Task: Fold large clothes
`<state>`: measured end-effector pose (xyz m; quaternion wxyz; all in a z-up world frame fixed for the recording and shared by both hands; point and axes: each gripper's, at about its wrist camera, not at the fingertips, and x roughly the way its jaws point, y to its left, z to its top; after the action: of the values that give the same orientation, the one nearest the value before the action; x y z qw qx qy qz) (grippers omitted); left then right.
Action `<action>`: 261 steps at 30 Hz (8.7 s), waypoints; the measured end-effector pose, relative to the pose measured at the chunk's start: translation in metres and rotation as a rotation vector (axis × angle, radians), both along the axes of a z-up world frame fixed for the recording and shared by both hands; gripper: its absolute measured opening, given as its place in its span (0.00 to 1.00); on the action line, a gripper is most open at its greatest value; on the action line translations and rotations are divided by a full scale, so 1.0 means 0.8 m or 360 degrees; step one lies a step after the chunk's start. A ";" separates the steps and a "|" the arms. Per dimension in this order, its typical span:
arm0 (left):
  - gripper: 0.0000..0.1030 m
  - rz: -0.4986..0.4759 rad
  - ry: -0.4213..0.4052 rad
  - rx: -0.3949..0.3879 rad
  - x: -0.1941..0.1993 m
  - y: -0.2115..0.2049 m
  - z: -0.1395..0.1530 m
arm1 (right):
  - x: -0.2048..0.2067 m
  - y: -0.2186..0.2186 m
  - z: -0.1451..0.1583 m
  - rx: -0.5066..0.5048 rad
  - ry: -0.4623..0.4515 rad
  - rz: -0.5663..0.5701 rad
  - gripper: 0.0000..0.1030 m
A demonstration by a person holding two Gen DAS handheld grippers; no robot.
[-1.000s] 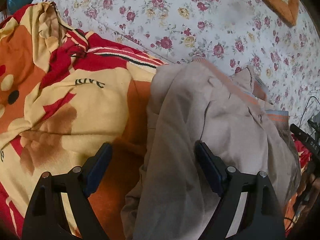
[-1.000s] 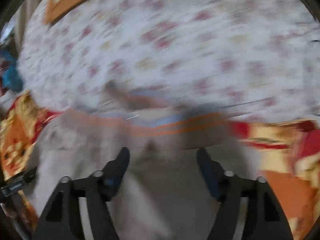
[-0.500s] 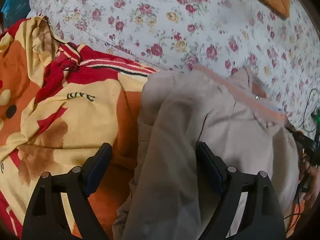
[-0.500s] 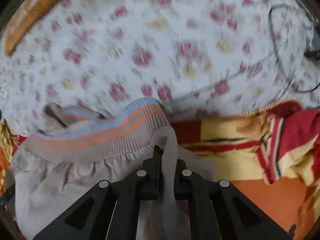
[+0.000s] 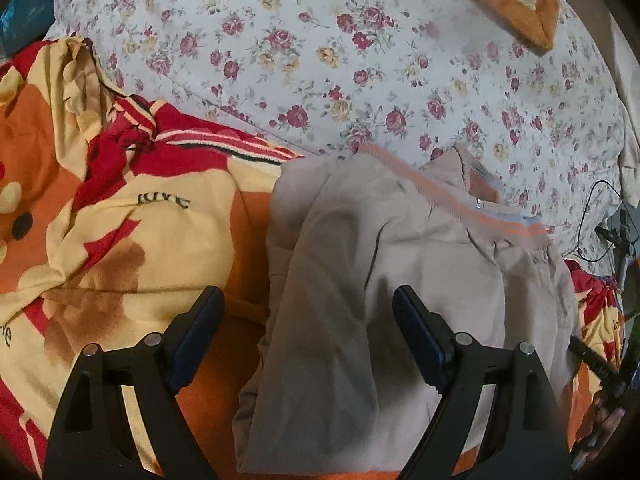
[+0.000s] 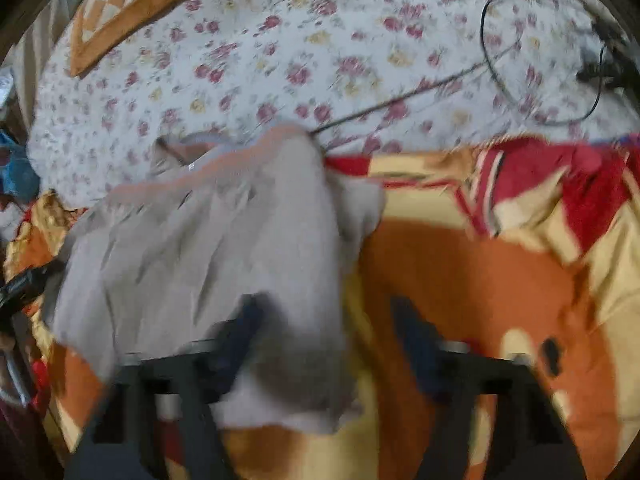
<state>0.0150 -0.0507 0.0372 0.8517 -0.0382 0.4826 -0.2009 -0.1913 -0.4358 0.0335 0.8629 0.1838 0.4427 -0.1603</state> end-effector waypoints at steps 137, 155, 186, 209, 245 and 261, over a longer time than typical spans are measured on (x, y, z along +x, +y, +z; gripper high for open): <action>0.95 0.0001 0.0351 -0.0442 0.076 -0.003 -0.064 | 0.174 0.141 -0.051 -0.0035 0.0053 0.0382 0.70; 0.32 -0.0273 0.0277 -0.0512 0.044 -0.021 -0.022 | 0.167 0.133 -0.045 -0.0136 0.0073 0.0364 0.58; 0.15 -0.0564 0.0180 -0.0507 -0.034 -0.121 0.085 | 0.104 0.063 0.002 -0.0006 0.0030 0.0271 0.58; 0.66 -0.1043 0.0239 -0.0451 -0.144 -0.285 0.128 | -0.003 -0.084 0.004 0.0211 -0.0059 -0.0230 0.65; 0.68 -0.0609 -0.0047 0.0093 -0.152 -0.258 0.003 | 0.020 -0.035 0.027 0.0336 -0.0307 0.0011 0.77; 0.70 -0.0687 -0.0017 0.0099 -0.152 -0.264 0.007 | 0.068 -0.069 -0.016 0.0490 -0.0334 -0.0199 0.08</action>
<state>-0.1069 -0.2619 0.0427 0.7923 0.0932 0.4809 -0.3637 -0.1366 -0.4913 0.0206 0.8543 0.3564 0.3574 -0.1240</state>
